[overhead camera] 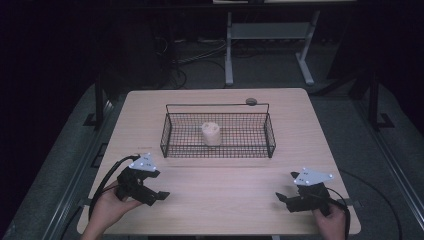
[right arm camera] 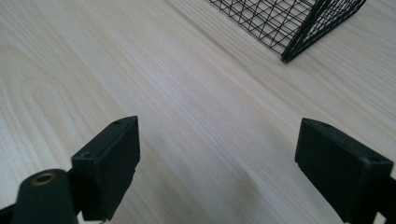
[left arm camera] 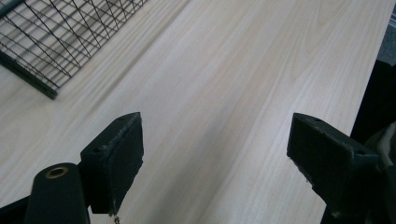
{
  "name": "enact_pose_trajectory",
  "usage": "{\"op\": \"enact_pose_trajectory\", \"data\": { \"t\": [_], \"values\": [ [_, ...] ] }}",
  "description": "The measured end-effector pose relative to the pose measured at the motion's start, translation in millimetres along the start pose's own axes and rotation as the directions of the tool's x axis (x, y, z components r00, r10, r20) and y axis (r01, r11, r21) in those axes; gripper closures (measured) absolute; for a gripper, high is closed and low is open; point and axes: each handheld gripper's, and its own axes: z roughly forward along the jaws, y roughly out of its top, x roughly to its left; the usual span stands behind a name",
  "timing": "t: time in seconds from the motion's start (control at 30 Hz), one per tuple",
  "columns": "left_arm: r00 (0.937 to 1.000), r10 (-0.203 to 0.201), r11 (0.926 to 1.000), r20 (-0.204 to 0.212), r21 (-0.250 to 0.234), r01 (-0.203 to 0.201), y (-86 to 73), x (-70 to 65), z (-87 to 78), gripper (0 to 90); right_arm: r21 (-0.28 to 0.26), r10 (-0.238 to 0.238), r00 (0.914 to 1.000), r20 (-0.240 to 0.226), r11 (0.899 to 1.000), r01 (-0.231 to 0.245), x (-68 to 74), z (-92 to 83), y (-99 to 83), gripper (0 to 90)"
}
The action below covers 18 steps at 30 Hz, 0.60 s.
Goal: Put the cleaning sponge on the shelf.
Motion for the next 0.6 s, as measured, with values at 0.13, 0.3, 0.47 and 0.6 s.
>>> {"op": "enact_pose_trajectory", "data": {
  "t": [0.13,0.3,0.47,0.6],
  "values": [
    [0.9997,-0.020,0.9998,-0.011,-0.007,0.020,-10.1,-1.0,-0.9,18.1,0.005,-0.002,1.0000,0.000,1.000,0.002,-0.1,0.3,-0.1,13.5],
    [0.9992,-0.038,0.9993,-0.015,-0.007,0.037,-22.2,-2.6,-0.1,18.1,0.007,0.000,1.0000,-0.001,1.000,0.000,0.6,0.4,-0.1,13.5],
    [0.9988,-0.047,0.9988,-0.015,-0.013,0.046,-31.8,-6.0,0.3,18.1,0.008,-0.003,1.0000,-0.001,1.000,0.003,0.7,0.5,-0.3,13.5],
    [0.9983,-0.055,0.9984,-0.021,-0.016,0.054,-37.4,-6.8,-2.1,18.1,0.005,-0.006,1.0000,0.001,1.000,0.006,0.5,0.8,-0.4,13.5]
  ]
}}
